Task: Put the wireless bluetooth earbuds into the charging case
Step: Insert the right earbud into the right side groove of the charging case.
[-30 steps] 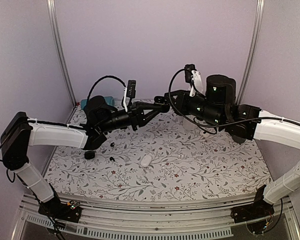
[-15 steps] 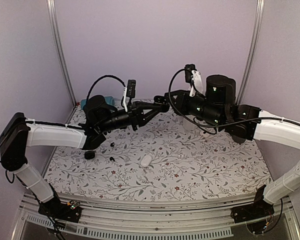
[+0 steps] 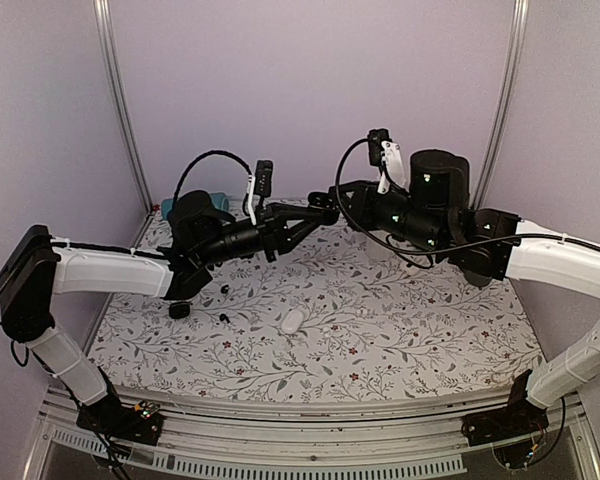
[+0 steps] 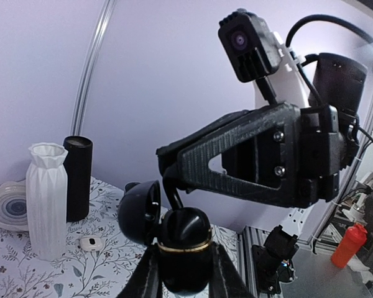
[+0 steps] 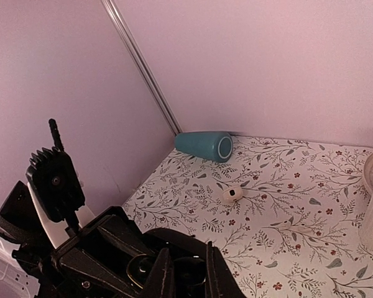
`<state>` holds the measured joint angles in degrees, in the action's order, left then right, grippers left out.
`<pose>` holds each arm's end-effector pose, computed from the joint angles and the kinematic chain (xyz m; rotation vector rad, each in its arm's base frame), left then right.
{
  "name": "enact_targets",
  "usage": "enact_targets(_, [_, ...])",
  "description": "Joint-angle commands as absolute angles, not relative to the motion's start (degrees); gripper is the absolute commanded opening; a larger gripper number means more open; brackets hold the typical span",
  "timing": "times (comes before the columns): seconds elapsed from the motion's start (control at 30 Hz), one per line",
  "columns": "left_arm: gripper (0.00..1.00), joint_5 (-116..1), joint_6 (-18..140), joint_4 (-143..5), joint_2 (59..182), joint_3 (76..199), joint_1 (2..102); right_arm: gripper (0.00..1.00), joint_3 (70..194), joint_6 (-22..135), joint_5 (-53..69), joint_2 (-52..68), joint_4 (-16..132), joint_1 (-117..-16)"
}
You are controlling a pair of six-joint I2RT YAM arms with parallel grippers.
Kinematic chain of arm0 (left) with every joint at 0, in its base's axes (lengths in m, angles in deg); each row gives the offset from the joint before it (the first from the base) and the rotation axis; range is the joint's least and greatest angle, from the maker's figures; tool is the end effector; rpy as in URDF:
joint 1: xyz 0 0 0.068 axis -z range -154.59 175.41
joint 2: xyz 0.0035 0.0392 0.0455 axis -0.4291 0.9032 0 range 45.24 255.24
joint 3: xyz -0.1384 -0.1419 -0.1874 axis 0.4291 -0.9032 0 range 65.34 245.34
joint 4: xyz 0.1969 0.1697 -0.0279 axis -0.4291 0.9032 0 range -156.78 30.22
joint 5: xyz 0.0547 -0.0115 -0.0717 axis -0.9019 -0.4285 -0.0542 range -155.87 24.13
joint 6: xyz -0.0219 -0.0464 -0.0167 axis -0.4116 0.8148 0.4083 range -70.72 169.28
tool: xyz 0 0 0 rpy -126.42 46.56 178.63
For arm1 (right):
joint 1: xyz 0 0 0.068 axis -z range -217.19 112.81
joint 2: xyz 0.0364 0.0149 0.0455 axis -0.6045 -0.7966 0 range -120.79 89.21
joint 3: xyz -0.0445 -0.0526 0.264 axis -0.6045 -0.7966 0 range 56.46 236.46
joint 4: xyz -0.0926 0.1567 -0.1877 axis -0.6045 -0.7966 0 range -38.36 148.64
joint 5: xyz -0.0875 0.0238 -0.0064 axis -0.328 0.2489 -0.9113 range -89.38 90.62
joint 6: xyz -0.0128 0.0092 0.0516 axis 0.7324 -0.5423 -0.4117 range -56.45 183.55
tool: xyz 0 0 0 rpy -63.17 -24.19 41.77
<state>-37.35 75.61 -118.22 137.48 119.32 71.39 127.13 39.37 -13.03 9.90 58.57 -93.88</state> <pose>0.2396 -0.2724 0.2966 0.7013 1.3420 -1.3685 0.1880 0.2708 0.3789 -0.3231 1.7629 0.8303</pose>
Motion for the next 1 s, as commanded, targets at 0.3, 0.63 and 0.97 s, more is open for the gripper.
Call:
enact_targets(0.3, [0.0,-41.1,73.0,-120.1,133.9,120.6,71.5,0.12,129.4,40.6,-13.7,7.9,53.5,-95.6])
enact_targets(0.63, [0.0,-43.3,72.5,-120.4,133.4,120.3,71.5,0.11,129.8,41.1,-13.6,7.4,52.7,-96.4])
enact_targets(0.97, [0.0,-45.0,72.0,-120.8,133.2,120.1,71.5,0.13,130.4,41.1,-13.5,7.3,52.2,-96.7])
